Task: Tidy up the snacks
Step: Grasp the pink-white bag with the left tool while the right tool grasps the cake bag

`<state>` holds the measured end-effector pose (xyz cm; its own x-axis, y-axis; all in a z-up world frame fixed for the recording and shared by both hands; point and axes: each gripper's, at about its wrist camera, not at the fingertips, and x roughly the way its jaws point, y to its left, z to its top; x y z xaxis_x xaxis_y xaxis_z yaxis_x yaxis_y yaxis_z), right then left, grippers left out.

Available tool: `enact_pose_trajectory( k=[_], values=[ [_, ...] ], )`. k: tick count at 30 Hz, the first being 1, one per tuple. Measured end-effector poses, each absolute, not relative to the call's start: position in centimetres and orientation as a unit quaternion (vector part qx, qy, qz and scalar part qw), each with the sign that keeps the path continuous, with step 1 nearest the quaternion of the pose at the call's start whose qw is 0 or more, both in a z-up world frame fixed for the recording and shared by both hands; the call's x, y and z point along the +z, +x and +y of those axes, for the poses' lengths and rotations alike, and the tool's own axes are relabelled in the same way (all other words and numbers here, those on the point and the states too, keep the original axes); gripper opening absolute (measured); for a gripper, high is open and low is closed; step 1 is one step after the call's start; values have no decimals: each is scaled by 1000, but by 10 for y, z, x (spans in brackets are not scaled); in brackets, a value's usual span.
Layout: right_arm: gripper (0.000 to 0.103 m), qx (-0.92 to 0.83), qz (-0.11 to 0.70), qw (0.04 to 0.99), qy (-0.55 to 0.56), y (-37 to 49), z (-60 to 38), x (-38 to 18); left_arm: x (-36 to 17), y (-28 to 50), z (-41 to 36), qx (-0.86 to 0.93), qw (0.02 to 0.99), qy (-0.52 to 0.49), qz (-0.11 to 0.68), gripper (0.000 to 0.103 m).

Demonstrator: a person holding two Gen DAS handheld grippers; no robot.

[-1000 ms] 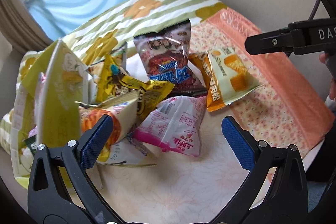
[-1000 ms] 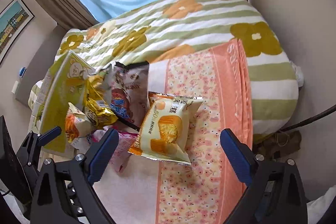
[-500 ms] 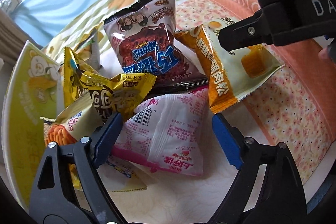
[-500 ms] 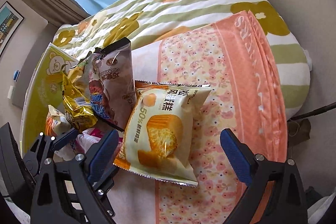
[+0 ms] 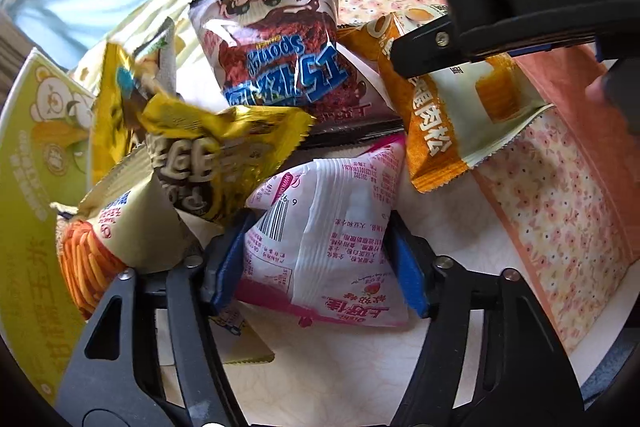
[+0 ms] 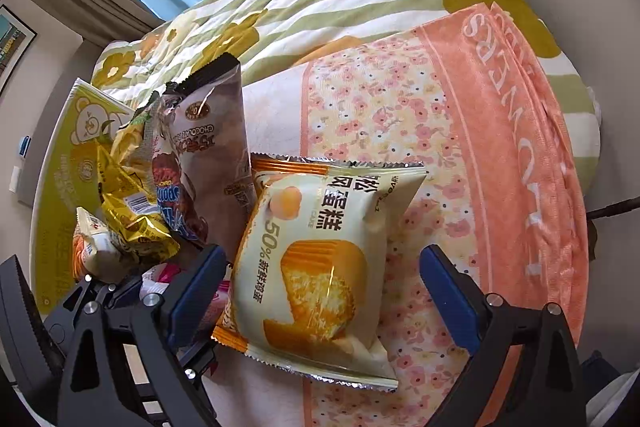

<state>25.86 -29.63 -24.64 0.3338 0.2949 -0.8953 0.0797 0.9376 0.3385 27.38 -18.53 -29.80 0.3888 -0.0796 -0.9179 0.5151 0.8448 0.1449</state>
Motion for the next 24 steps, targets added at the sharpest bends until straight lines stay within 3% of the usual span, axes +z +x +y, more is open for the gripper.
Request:
enact_pose_trajectory(
  k=[6,15,19,24],
  values=[
    [97,63,576,799,158,263,-290,-250,-298,268,-175,-193,799,177,541,49],
    [95,67,580,801,132,266,-275,-257,-295,262,-160,-183,799,163,549,48],
    [75,70,581,802,119,262,-273,-259,-291,259,-158,-177,800,158,551,47],
    [66,69,579,805,110,253,-278,-255,-283,253,-155,-168,805,146,550,47]
  ],
)
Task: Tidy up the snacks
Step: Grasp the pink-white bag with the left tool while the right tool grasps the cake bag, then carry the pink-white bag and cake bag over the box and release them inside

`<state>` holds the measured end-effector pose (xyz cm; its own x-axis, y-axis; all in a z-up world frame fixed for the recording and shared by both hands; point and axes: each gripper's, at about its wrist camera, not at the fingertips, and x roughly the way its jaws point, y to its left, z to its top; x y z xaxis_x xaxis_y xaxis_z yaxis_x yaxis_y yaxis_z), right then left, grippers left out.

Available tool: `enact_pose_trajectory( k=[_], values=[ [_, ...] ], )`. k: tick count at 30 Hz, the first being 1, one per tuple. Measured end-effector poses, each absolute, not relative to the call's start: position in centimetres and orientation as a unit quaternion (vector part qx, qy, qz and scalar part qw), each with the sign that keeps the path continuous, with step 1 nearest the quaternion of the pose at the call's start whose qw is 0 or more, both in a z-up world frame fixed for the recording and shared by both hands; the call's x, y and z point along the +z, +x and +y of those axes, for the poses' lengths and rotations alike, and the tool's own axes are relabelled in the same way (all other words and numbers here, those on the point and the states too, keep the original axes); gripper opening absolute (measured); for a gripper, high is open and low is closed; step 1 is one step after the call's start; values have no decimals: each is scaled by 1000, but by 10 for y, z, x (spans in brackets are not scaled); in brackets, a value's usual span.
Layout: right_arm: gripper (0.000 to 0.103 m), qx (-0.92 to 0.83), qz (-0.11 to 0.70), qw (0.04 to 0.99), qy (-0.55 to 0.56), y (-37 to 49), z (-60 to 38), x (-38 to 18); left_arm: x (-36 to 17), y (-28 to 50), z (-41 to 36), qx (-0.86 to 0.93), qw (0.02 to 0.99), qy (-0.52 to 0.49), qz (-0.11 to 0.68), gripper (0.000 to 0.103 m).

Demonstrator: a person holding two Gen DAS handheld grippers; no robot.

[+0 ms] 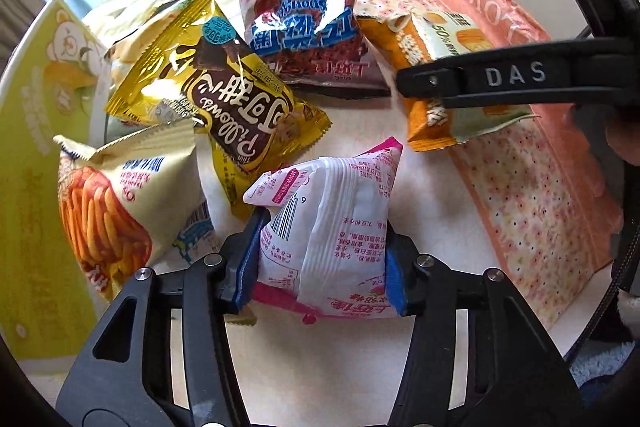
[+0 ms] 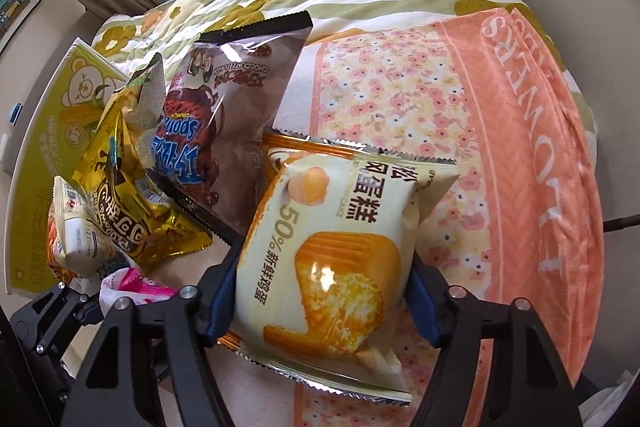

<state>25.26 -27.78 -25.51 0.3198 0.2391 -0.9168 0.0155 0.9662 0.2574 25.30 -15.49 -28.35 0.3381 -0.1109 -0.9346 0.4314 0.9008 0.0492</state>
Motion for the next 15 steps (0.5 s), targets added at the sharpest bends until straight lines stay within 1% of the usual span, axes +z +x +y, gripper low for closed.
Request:
enact_pose_trajectory(
  k=[7,12,15],
  values=[
    [64,63,568,812,115,229,-293,-239,-264,230,-161,-165,816,138,536,47],
    [63,62,552,824,112,211,-302,-214,-239,217,-164,-157,828,116,526,47],
    [63,69,538,833,106,199,-307,-192,-217,212,-163,-155,842,99,507,47]
  ],
)
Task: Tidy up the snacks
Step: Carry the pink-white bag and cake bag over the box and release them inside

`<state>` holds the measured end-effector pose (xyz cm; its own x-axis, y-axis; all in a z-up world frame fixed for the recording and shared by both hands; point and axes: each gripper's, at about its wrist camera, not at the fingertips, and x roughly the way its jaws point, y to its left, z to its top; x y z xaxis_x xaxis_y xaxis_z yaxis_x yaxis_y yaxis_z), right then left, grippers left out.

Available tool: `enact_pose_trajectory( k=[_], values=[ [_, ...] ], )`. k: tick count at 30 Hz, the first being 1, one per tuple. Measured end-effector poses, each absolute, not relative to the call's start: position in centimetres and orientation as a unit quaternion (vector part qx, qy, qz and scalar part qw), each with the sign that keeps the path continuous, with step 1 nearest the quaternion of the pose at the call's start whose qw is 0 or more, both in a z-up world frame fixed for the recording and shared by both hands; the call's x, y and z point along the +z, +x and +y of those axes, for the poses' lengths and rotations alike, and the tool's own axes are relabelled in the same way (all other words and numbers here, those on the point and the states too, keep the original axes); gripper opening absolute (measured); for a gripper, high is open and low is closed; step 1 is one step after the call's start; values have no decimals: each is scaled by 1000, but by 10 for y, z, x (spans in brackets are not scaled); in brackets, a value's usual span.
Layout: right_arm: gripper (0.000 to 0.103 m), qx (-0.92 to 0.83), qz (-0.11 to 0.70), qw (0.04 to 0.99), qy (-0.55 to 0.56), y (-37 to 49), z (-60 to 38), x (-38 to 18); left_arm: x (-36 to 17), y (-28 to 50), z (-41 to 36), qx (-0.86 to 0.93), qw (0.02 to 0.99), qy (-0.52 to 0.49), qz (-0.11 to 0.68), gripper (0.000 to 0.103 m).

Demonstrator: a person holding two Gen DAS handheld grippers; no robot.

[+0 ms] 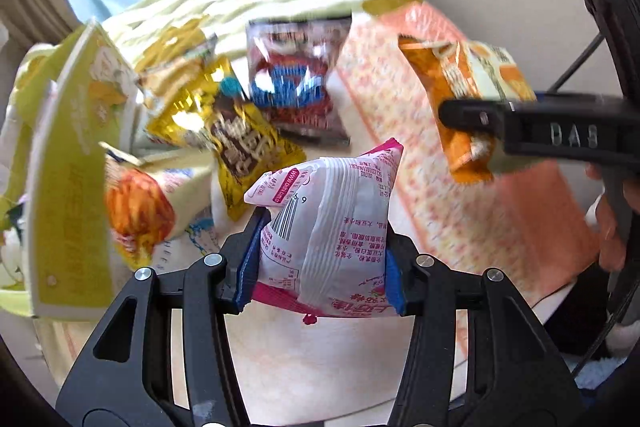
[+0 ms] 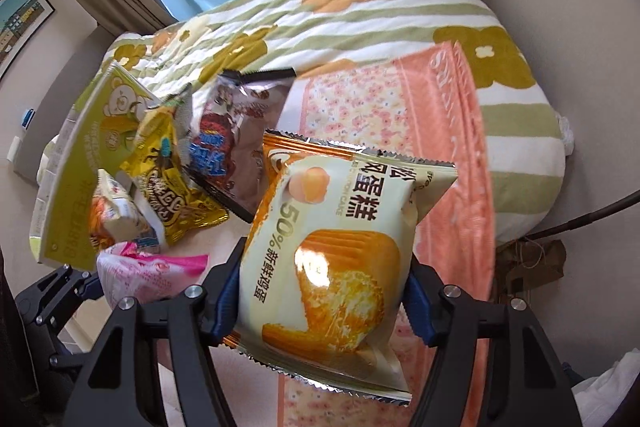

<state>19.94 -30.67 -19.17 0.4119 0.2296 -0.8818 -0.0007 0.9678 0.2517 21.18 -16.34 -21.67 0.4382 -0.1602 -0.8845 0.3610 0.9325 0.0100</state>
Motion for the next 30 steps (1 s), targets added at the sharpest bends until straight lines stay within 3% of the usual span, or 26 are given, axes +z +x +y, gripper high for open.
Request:
enact_pose_trajectory(
  k=[9,16,30],
  values=[
    [63,121,477,868,72,186,-288,-124,-134,207,-132,-111,894,43,433,47],
    [63,186,436,879,51,199,-243,-87,-86,215,-66,-59,913,-7,403,47],
    [63,262,412,872,23,262,-93,-63,-61,276,98,8,919,-38,393,47]
  ],
)
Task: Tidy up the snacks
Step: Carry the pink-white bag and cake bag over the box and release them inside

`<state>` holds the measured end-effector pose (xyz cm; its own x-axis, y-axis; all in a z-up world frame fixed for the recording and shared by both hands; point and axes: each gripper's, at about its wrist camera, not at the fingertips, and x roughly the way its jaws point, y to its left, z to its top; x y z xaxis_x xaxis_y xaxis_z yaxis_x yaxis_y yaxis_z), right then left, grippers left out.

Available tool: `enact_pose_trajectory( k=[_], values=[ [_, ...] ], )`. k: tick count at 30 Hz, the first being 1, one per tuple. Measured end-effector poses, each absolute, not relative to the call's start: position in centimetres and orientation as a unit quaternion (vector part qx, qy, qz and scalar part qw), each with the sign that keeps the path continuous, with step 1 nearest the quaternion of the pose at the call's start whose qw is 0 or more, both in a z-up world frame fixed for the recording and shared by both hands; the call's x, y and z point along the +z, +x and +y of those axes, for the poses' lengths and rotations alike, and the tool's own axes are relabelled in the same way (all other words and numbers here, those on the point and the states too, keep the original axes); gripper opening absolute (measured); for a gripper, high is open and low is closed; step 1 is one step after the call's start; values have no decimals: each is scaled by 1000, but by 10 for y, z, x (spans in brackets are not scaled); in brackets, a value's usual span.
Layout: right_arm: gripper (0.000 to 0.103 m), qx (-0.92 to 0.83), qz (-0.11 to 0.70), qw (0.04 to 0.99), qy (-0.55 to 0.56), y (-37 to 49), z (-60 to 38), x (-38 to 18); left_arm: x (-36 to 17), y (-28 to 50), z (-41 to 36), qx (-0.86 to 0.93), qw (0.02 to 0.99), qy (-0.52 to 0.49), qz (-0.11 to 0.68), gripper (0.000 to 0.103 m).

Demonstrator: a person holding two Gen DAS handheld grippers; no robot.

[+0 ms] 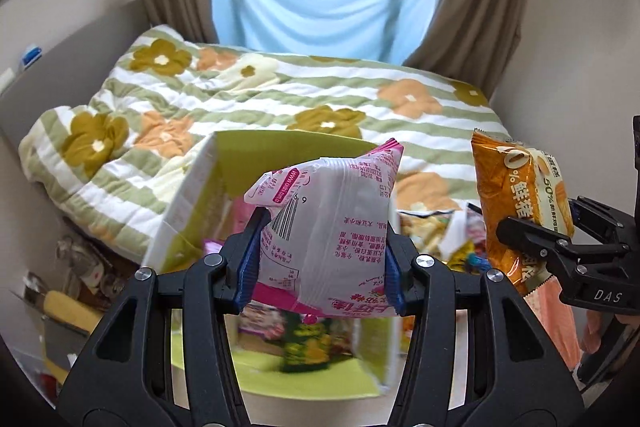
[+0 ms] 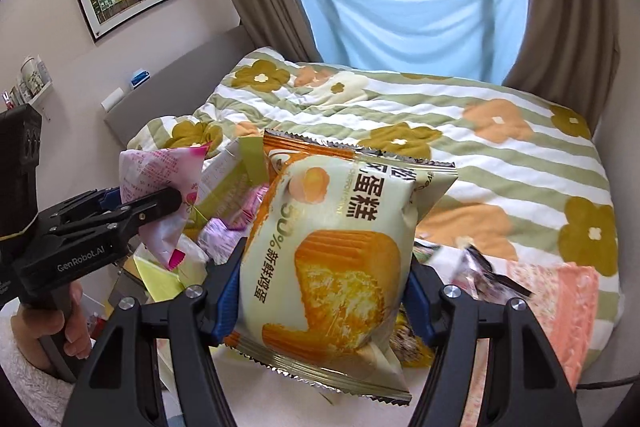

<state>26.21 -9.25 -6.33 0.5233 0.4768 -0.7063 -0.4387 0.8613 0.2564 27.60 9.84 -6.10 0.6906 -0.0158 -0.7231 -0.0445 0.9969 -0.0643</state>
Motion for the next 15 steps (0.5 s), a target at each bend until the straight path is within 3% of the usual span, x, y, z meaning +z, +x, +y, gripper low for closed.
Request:
enact_pose_trajectory(
  k=[13,15],
  values=[
    [63,215,458,862,34,332,13,-85,-127,384,196,-50,872,-40,484,47],
    [63,200,466,861,38,340,22,-91,-139,396,201,-57,866,-30,497,53]
  ],
)
